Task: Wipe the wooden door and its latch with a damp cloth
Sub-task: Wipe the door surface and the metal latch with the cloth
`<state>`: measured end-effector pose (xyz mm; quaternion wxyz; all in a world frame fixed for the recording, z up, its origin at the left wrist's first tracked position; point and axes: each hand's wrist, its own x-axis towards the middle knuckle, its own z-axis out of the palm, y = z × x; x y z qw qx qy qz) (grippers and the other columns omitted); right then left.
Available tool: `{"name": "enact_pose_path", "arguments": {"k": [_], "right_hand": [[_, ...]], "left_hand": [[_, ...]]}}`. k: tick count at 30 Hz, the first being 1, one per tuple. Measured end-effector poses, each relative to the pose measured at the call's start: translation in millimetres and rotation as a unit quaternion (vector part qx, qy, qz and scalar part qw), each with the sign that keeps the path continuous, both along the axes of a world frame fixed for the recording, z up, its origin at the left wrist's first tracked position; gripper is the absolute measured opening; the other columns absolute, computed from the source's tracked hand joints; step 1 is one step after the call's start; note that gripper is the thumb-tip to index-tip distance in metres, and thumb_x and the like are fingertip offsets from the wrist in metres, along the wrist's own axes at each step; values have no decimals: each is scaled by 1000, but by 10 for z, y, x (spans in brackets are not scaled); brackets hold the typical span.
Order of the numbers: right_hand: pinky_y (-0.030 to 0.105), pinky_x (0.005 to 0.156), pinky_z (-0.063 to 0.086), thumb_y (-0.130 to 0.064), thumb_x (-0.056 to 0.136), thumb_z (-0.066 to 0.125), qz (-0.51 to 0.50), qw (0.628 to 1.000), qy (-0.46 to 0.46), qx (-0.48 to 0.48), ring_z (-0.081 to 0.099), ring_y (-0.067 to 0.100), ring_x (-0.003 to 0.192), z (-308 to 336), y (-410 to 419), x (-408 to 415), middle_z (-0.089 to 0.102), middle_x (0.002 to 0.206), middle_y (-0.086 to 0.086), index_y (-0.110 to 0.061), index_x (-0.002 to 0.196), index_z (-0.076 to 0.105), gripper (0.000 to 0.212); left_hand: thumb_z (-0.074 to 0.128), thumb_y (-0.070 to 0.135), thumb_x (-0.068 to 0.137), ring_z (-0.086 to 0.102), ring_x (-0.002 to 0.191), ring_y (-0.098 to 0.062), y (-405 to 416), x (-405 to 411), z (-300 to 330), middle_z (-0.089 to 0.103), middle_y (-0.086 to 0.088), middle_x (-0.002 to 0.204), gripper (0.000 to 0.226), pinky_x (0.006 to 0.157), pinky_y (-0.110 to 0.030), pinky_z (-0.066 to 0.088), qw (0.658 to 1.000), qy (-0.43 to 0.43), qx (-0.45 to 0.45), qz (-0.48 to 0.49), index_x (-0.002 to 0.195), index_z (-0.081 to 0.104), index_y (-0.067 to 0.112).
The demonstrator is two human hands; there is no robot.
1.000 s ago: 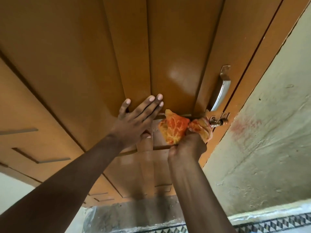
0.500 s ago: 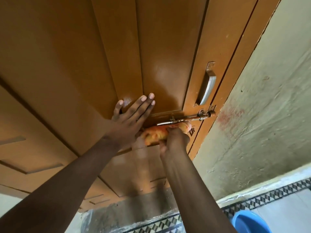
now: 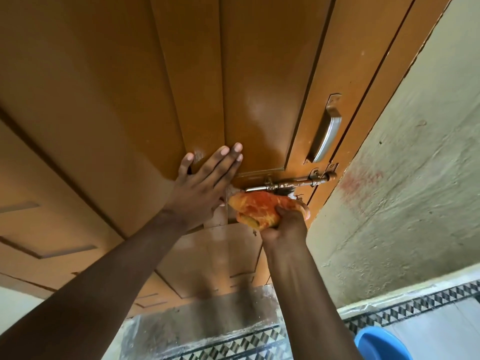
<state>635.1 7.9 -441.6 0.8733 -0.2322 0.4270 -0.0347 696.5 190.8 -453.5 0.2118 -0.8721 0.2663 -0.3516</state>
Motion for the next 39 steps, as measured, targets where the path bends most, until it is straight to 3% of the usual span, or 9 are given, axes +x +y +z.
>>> {"name": "enact_pose_path", "arguments": {"k": [6,9,14,16,20,26,29,33,39], "right_hand": [[53,94,57,9,91,48,-111,985,0,-130,66,25,85,258,-265,-128,62,106,9,-9,104,51,22],[46,77,64,-1,88,54,-122,935,6,-332,73,23,78,145,-287,-18,73,88,8,-10,89,68,17],[22,85,54,-6,95,48,36,763,-83,-640,67,27,103,-214,44,-64,72,120,13,-24,129,65,42],[31,109,45,-4,97,47,99,662,-133,-731,42,32,146,-415,84,-89,48,155,10,-17,151,47,56],[48,90,58,6,88,56,140,478,-123,-859,20,41,154,-667,-355,-19,33,165,9,-15,155,41,71],[54,108,42,12,86,64,27,581,-69,-811,25,46,151,-658,-454,160,45,158,9,-9,148,52,66],[34,85,56,5,91,52,51,547,-116,-828,20,44,152,-710,-146,134,41,160,11,-6,151,47,61],[47,73,64,7,87,56,83,465,-130,-872,21,42,152,-841,-441,68,42,160,10,-8,150,48,65],[53,92,59,-8,91,36,40,545,-80,-833,20,46,152,-728,-326,194,36,162,12,-7,153,43,63]], "left_hand": [[61,58,90,-19,159,-19,-25,-32,0,-12,-2,175,108,120,-60,-10,999,39,-32,-2,168,0,16],[53,62,93,-7,162,-24,-122,-67,-34,1,-6,176,97,122,-62,-4,995,39,-91,-19,168,13,15],[63,41,96,47,123,-26,-409,-72,-152,55,-7,139,39,104,-47,34,981,-29,-122,-145,129,69,19],[62,35,96,50,113,-24,-481,-27,-191,67,-4,126,31,96,-43,35,976,-11,-137,-169,123,64,20],[77,25,85,58,105,-24,-436,91,-207,71,-2,112,27,91,-43,34,975,17,-126,-182,111,71,21],[74,17,88,52,94,-24,-446,74,-151,69,-4,96,7,84,-41,37,971,7,-136,-194,95,75,18],[70,18,89,53,92,-26,-400,59,-136,68,-7,90,3,84,-42,38,968,25,-136,-208,89,73,17],[73,18,91,59,82,-26,-460,66,-139,65,-3,86,11,79,-42,36,968,14,-159,-192,81,71,19],[80,27,90,50,90,-22,-522,39,-152,69,-4,91,13,81,-43,33,967,12,-191,-166,81,75,19]]}}
